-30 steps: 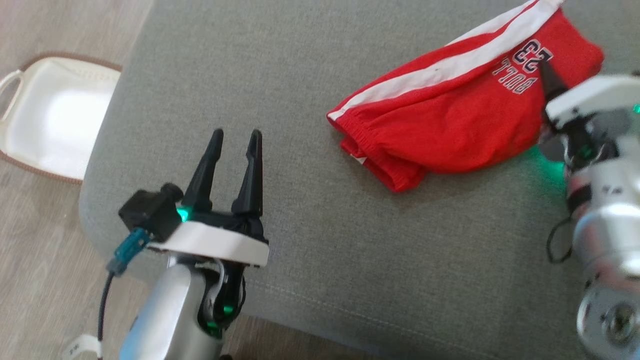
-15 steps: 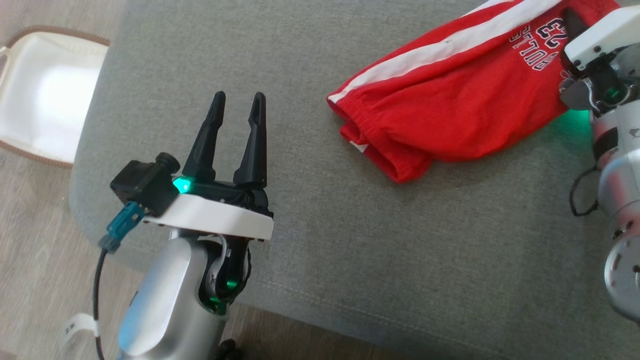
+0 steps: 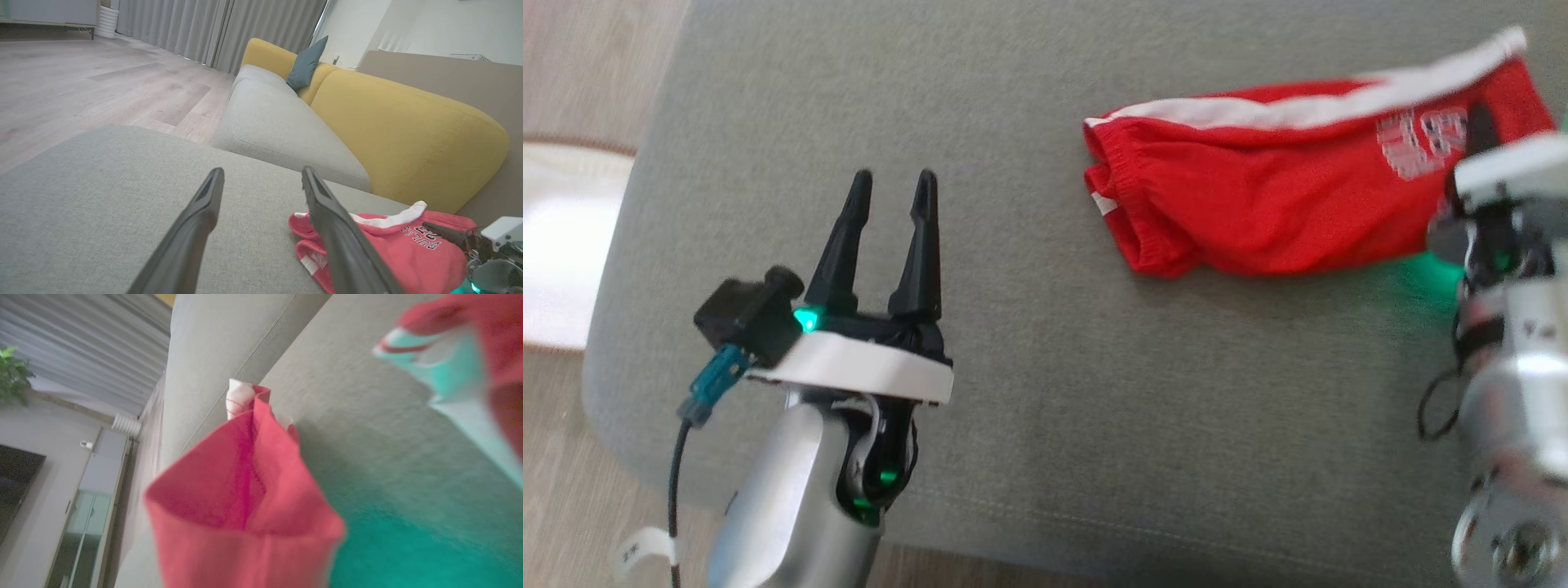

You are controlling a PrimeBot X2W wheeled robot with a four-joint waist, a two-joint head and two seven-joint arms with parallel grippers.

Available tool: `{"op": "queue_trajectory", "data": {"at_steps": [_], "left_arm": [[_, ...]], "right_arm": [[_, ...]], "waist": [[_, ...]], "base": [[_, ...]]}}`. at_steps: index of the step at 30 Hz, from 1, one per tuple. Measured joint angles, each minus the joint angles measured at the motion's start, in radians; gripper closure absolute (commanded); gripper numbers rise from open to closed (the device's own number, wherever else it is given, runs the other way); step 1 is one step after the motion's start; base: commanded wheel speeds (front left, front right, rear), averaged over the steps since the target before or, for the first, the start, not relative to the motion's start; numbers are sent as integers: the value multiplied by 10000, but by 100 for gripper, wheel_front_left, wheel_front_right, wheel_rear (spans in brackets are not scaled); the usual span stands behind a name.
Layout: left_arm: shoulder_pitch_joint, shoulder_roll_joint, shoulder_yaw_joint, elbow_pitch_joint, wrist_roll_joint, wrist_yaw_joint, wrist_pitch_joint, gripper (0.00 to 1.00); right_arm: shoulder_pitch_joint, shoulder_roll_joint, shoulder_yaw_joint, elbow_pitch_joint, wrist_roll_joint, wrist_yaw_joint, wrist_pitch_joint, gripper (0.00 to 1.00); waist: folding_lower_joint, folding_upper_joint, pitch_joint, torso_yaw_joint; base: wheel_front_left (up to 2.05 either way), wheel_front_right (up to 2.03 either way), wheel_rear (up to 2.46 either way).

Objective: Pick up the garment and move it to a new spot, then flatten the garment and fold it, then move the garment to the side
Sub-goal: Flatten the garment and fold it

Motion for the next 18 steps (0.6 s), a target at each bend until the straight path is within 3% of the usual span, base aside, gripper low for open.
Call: {"op": "queue_trajectory", "data": {"at_steps": [9,18], "left_arm": [[635,8,92,90,98,0,0,0],[931,17,-10,173,309,-86,0,0]], "right_arm": [[2871,412,-665,-1939,767,-2,-656,100],[3451,451,230,-2211,1501,-2,-1386,100]], "waist": [[0,0,-875,-526],[-1,0,-1235,-381]], "base": [[0,0,0],[0,0,0]]}}
